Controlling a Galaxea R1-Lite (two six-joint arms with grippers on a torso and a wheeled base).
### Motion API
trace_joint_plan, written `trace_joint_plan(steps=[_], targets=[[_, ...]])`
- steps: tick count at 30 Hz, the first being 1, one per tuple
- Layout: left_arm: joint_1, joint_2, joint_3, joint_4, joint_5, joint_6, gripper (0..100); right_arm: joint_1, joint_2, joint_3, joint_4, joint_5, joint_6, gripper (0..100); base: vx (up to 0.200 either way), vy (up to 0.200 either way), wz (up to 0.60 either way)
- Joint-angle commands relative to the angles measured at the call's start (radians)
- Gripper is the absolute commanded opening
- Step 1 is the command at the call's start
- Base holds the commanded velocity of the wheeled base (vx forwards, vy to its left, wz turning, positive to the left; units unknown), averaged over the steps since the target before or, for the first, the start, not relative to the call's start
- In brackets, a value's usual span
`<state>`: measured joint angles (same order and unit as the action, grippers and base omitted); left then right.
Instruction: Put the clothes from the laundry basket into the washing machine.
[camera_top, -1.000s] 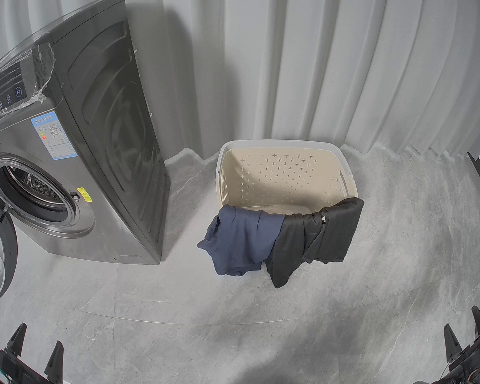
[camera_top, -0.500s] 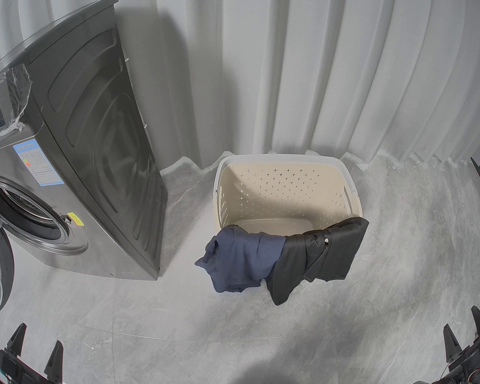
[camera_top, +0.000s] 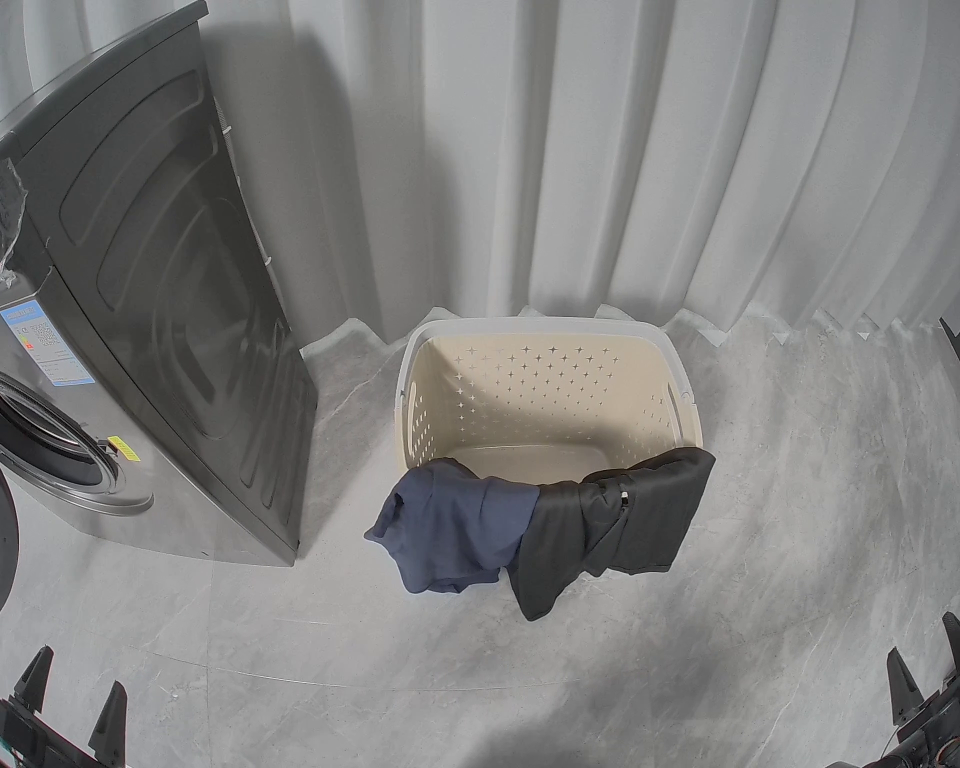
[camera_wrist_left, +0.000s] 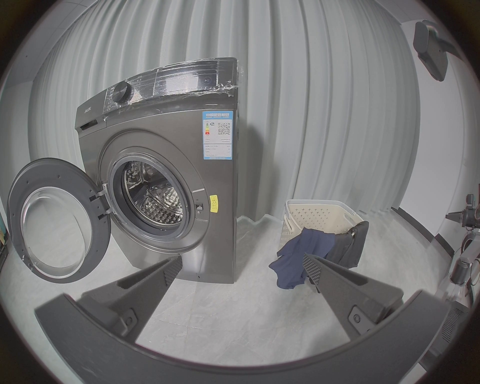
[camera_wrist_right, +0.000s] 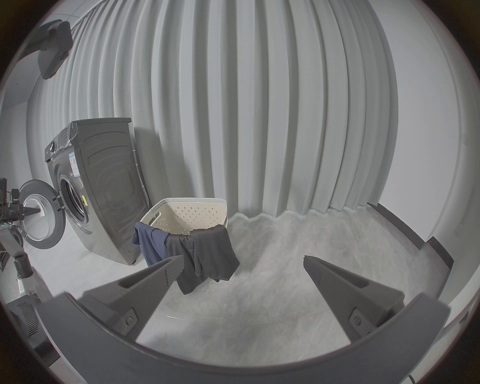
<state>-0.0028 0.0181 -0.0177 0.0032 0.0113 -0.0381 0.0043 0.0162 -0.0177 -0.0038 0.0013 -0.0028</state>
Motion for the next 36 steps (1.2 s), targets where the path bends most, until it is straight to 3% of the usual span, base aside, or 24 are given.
trace_joint_plan(steps=[1, 14, 20, 34, 36], targets=[[0.000, -0.012, 0.013, 0.000, 0.001, 0.000, 100, 0.000, -0.009, 0.018, -0.001, 0.000, 0.000, 100, 0.000, 0.000, 0.00], [0.000, -0.012, 0.013, 0.000, 0.001, 0.001, 100, 0.000, -0.009, 0.018, -0.001, 0.000, 0.000, 100, 0.000, 0.000, 0.00], [0.000, -0.013, 0.013, 0.000, 0.001, 0.000, 100, 0.002, -0.009, 0.018, -0.001, 0.000, 0.000, 100, 0.200, 0.000, 0.00], [0.000, -0.012, 0.013, 0.000, 0.001, -0.003, 100, 0.000, -0.013, 0.018, -0.004, 0.002, 0.003, 100, 0.000, 0.000, 0.00], [0.000, -0.012, 0.013, 0.000, 0.001, -0.003, 100, 0.003, -0.001, -0.073, -0.012, -0.001, 0.012, 100, 0.000, 0.000, 0.00]])
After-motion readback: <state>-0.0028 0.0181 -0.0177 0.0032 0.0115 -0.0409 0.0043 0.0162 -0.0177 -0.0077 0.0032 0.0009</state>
